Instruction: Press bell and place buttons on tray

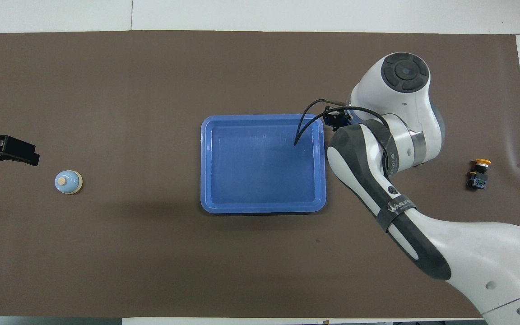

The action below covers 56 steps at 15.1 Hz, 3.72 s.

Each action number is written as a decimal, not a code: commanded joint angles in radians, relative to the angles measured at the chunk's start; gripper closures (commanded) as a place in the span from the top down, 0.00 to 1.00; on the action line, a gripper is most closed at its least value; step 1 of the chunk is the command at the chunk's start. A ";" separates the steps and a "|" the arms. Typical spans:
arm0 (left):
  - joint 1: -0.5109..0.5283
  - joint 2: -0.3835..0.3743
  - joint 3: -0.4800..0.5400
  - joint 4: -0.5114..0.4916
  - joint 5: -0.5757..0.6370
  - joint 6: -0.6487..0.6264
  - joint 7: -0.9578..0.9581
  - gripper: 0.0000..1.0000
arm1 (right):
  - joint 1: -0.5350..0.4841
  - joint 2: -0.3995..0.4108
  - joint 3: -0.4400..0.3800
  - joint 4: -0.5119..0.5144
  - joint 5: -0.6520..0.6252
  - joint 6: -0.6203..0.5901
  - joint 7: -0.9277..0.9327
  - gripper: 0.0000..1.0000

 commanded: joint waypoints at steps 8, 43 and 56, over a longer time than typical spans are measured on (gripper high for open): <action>-0.004 -0.010 0.003 -0.007 0.016 -0.006 -0.014 1.00 | 0.156 0.011 -0.001 -0.127 0.018 0.174 0.100 0.00; -0.004 -0.009 0.003 -0.007 0.016 -0.006 -0.014 1.00 | -0.380 -0.256 -0.018 -0.531 -0.028 0.263 -0.279 1.00; -0.004 -0.010 0.003 -0.007 0.016 -0.006 -0.014 1.00 | -0.379 -0.139 -0.016 -0.491 -0.043 0.411 -0.270 0.80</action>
